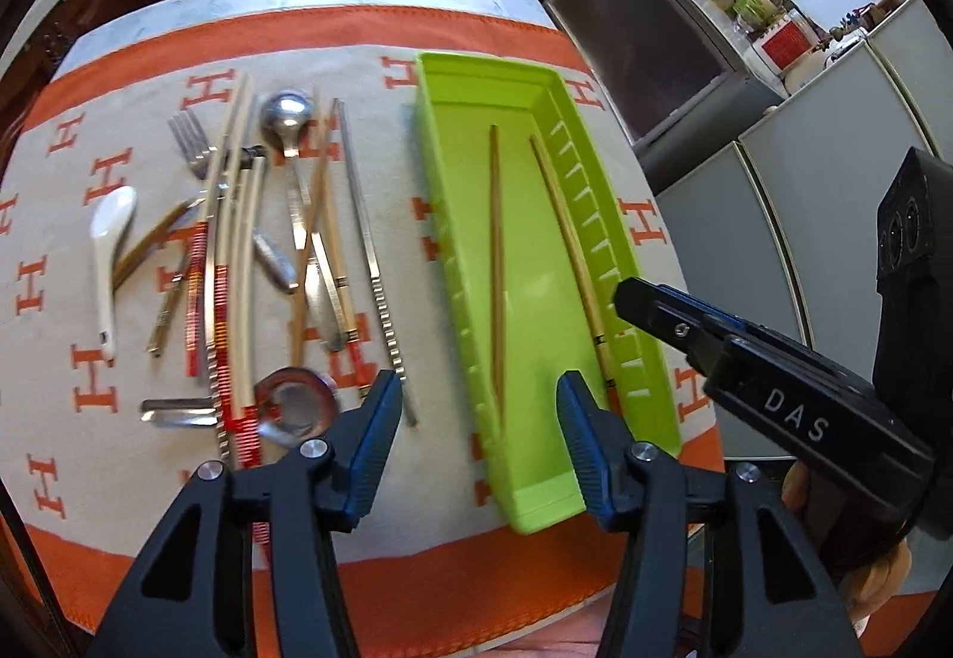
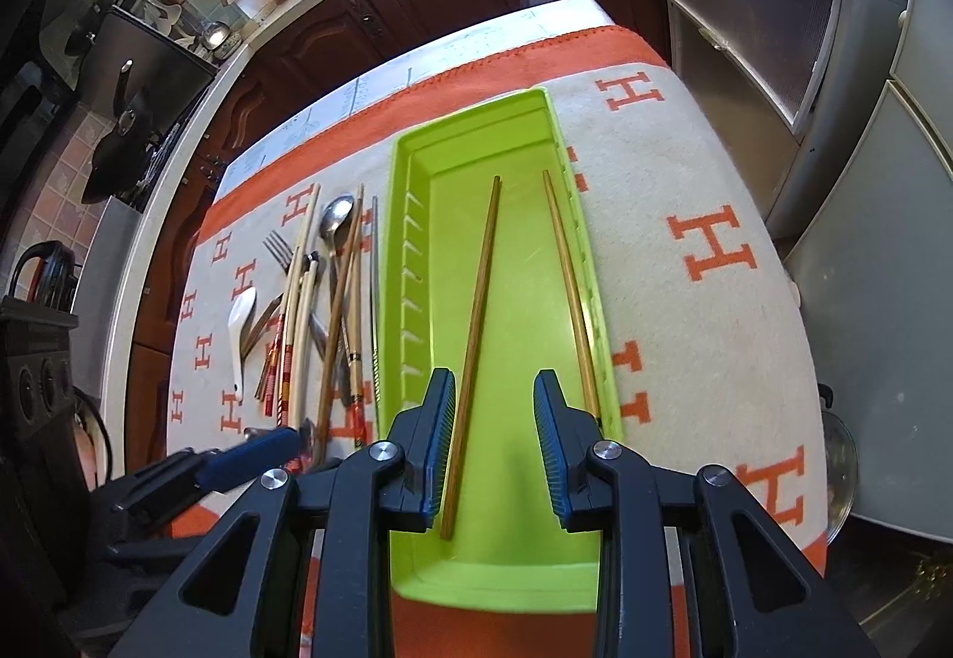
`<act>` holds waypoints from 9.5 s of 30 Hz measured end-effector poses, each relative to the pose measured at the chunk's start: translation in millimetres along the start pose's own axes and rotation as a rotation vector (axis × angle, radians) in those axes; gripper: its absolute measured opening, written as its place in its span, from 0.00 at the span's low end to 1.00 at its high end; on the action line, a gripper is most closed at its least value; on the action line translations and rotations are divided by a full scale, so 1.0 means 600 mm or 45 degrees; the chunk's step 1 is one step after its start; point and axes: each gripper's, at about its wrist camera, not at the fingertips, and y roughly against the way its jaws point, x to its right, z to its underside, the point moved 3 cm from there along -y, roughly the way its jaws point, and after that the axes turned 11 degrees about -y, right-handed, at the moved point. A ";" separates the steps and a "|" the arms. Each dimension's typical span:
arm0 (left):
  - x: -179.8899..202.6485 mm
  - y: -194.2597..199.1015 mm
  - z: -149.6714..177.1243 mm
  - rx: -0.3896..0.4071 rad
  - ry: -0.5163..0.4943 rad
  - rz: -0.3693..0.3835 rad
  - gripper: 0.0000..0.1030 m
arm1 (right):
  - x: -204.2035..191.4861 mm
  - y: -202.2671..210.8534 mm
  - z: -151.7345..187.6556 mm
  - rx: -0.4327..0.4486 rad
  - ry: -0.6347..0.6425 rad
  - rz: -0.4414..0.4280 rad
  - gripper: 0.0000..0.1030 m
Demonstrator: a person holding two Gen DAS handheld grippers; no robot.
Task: Organize utensils
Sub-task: 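Move both open tools back over the utensil pile, then grasp a red-striped chopstick with the left tool while the right tool grasps a dark wooden chopstick, then lift both chopsticks, lower them into the green tray and open both tools, then move both open tools back over the remaining utensils, then grasp a silver metal chopstick with the left tool while the right tool grasps a red-striped cream chopstick, then carry both chopsticks to the green tray, lowering them and opening the right tool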
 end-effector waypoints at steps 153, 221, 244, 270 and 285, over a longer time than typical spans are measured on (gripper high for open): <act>0.037 -0.091 -0.065 -0.037 0.050 0.146 0.21 | 0.053 0.023 -0.077 0.136 -0.235 -0.059 0.26; -0.301 0.052 0.084 0.173 0.256 -0.159 0.28 | -0.304 -0.281 0.035 -0.434 0.178 -0.139 0.14; -0.273 -0.032 0.029 0.022 0.240 0.054 0.14 | -0.290 -0.283 0.039 -0.418 0.131 -0.239 0.05; -0.263 -0.116 -0.018 -0.037 0.402 0.181 0.04 | -0.231 -0.260 0.020 -0.401 0.018 -0.330 0.05; -0.249 -0.031 -0.008 0.092 0.401 0.159 0.04 | -0.201 -0.187 0.016 -0.343 -0.047 -0.437 0.05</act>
